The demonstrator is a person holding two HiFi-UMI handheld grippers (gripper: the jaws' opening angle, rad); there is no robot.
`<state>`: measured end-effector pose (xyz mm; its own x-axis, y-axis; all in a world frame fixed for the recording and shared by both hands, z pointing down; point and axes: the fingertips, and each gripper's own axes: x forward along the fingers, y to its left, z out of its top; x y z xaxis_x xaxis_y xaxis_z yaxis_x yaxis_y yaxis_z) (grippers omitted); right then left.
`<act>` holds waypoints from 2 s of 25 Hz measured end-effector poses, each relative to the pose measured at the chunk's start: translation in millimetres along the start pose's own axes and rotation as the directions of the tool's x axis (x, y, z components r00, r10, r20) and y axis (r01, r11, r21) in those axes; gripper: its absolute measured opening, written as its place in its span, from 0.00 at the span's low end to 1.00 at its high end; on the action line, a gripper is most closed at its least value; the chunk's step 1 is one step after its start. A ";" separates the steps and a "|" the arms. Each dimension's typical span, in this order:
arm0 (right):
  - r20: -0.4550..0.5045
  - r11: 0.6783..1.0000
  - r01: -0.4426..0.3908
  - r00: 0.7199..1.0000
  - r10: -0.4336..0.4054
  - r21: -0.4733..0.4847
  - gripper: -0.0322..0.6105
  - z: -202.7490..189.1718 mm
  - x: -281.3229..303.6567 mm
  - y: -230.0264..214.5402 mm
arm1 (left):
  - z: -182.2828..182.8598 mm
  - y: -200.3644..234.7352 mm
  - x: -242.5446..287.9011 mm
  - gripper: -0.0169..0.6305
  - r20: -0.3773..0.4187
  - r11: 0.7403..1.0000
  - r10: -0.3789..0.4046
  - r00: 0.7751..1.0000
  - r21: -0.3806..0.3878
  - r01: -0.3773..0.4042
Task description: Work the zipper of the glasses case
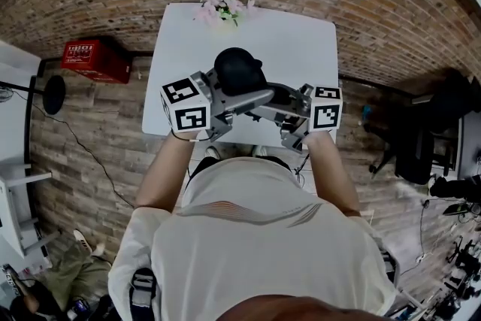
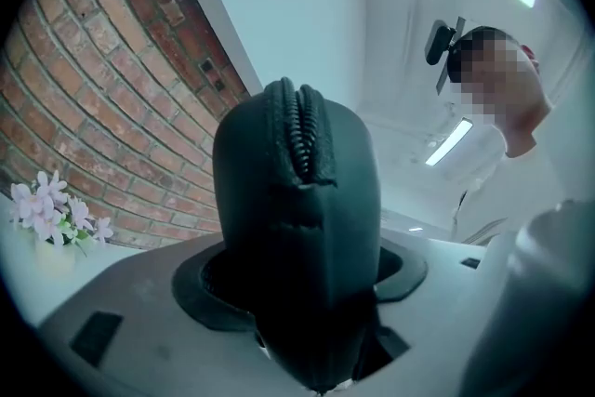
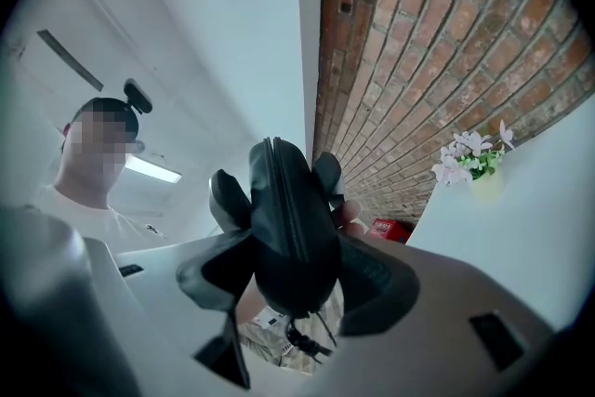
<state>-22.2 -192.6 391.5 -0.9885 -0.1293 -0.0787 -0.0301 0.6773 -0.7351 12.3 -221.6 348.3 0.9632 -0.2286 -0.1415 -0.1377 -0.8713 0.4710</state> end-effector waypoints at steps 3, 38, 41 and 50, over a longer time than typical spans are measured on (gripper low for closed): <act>-0.005 1.000 0.004 1.000 -0.004 0.003 0.54 -1.7 -0.1 -1.1 | -1.1 3.2 1.6 0.46 0.002 1.000 0.022 1.000 -0.003 -0.022; 0.220 0.713 0.473 0.879 -0.424 -0.517 0.31 -12.1 7.1 -28.3 | 86.4 55.2 -31.3 0.43 0.288 0.944 0.323 0.902 -0.035 -0.327; 0.253 0.681 0.494 0.868 -0.428 -0.541 0.29 -5.6 11.6 -27.2 | 87.0 56.0 -34.2 0.43 0.297 0.942 0.333 0.895 -0.060 -0.331; 0.307 0.665 0.504 0.863 -0.400 -0.551 0.25 5.7 19.9 -19.2 | 80.8 60.1 -38.3 0.43 0.321 0.933 0.360 0.876 -0.125 -0.338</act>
<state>-40.5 -212.3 400.3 -0.7960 -0.6050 0.0197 -0.6001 0.7844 -0.1571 -51.6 -300.3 311.7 0.7200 -0.6535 -0.2336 -0.4248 -0.6812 0.5963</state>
